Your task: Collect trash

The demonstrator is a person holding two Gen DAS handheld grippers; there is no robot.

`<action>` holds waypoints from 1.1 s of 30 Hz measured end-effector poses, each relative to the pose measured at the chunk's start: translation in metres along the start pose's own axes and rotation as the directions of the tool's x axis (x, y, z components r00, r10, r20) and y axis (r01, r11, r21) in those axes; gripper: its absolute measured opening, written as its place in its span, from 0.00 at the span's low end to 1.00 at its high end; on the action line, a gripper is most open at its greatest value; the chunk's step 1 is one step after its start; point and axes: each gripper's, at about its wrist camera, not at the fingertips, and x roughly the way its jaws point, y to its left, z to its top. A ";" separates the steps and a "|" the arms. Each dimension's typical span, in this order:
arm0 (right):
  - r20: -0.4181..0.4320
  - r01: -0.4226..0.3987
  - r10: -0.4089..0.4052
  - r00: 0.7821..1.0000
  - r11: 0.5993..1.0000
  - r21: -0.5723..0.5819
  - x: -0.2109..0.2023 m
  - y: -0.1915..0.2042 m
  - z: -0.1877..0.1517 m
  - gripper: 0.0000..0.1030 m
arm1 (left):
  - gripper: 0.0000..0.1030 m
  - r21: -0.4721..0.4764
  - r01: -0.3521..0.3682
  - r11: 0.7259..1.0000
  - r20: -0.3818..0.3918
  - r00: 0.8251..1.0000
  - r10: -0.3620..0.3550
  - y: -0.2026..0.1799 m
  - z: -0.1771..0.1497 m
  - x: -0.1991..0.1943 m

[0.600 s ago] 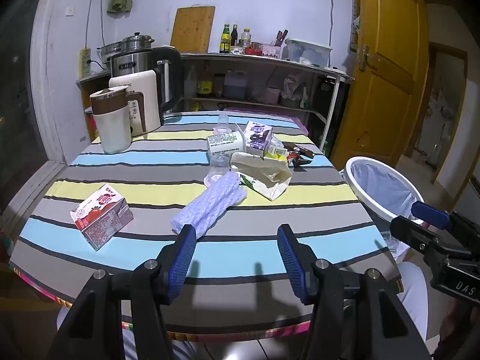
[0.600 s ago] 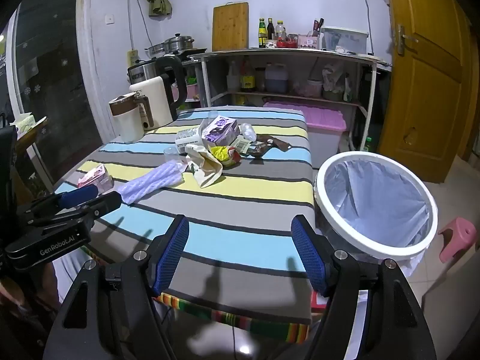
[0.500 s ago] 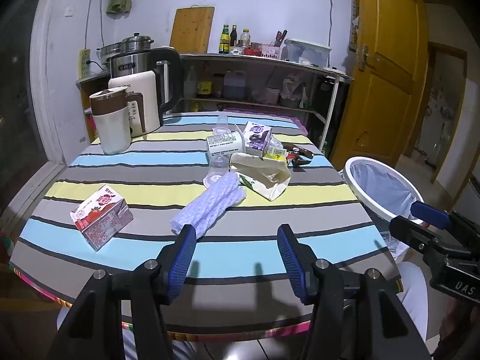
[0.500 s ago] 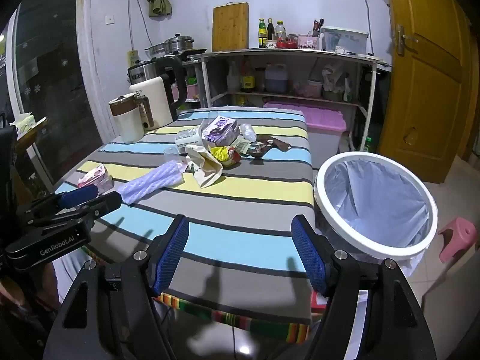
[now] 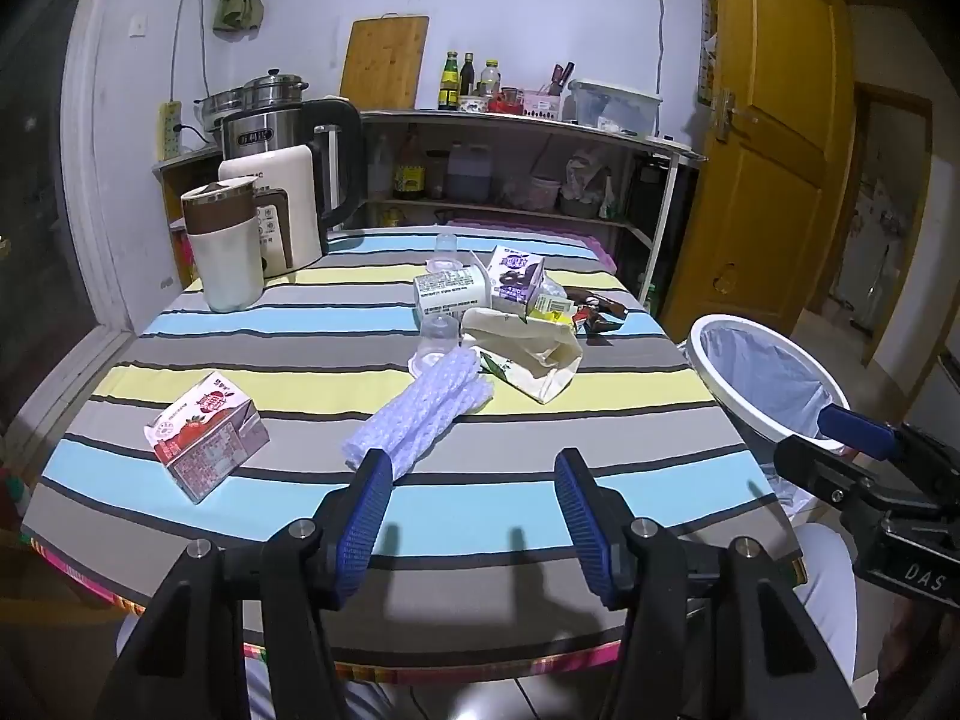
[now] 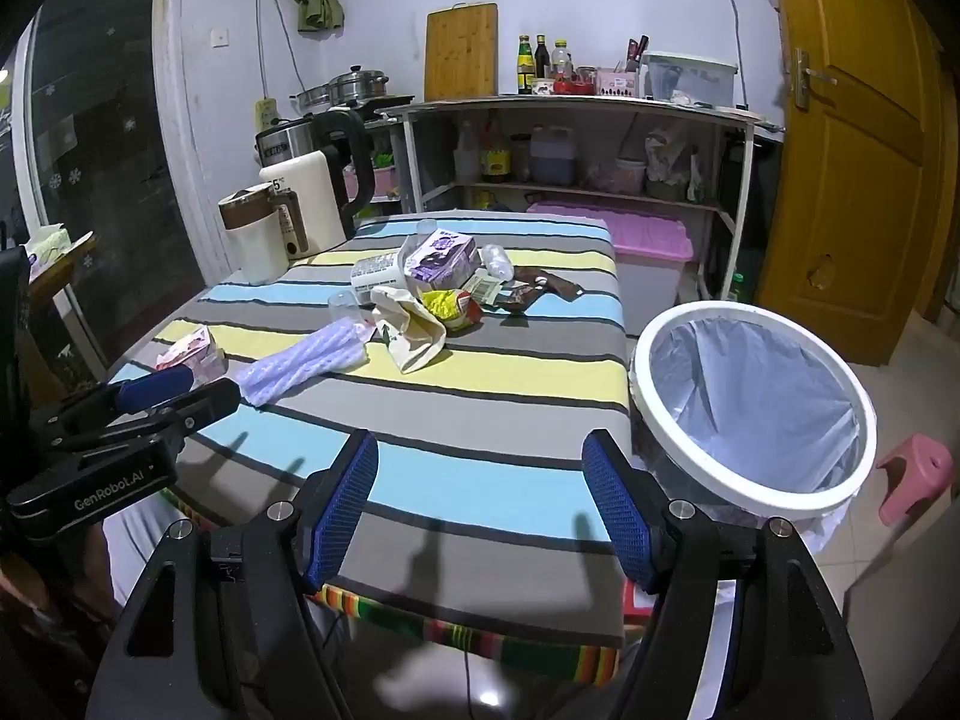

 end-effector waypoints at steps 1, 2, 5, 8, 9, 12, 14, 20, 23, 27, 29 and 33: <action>0.001 0.000 0.000 1.000 1.000 0.001 0.000 0.000 0.000 0.69 | 0.54 0.000 0.004 1.000 0.001 1.000 -0.004 -0.006 0.003 -0.008; 0.002 0.000 0.000 1.000 1.000 0.001 0.000 0.000 0.000 0.69 | 0.54 0.011 0.002 1.000 0.009 1.000 -0.003 -0.012 -0.001 -0.015; 0.000 0.001 -0.001 1.000 1.000 0.000 0.001 0.001 0.000 0.69 | 0.54 0.009 0.004 1.000 0.008 1.000 -0.004 -0.014 -0.002 -0.017; -0.001 0.001 -0.001 1.000 1.000 0.001 0.001 0.000 -0.001 0.69 | 0.54 0.008 0.007 1.000 0.005 1.000 -0.007 -0.014 -0.001 -0.017; -0.001 0.001 -0.001 1.000 1.000 0.000 0.001 0.000 -0.001 0.69 | 0.54 0.008 0.007 1.000 0.005 1.000 -0.007 -0.014 -0.001 -0.018; -0.002 0.001 -0.001 1.000 1.000 0.001 0.001 -0.001 -0.001 0.69 | 0.54 0.009 0.010 1.000 0.005 1.000 -0.010 -0.014 -0.004 -0.015; -0.003 0.001 -0.001 1.000 1.000 0.001 0.002 -0.001 0.001 0.69 | 0.54 0.008 0.009 1.000 0.004 1.000 -0.010 -0.015 -0.004 -0.015; -0.005 0.001 -0.001 1.000 1.000 0.001 0.002 -0.002 0.000 0.69 | 0.54 0.006 0.010 1.000 0.001 1.000 -0.010 -0.017 -0.005 -0.015; -0.006 0.001 -0.001 1.000 1.000 0.001 0.002 -0.001 -0.001 0.69 | 0.54 0.006 0.011 1.000 0.003 1.000 -0.011 -0.016 -0.007 -0.014; -0.007 0.001 -0.001 1.000 1.000 0.001 0.002 -0.001 -0.001 0.69 | 0.54 0.008 0.011 1.000 0.003 1.000 -0.011 -0.015 -0.005 -0.014; -0.007 0.002 -0.002 1.000 1.000 0.001 0.002 -0.001 -0.001 0.69 | 0.54 0.008 0.012 1.000 0.003 1.000 -0.012 -0.015 -0.006 -0.013; -0.008 0.002 -0.002 1.000 1.000 0.001 0.002 -0.001 -0.001 0.69 | 0.54 0.007 0.012 1.000 0.002 1.000 -0.012 -0.015 -0.006 -0.014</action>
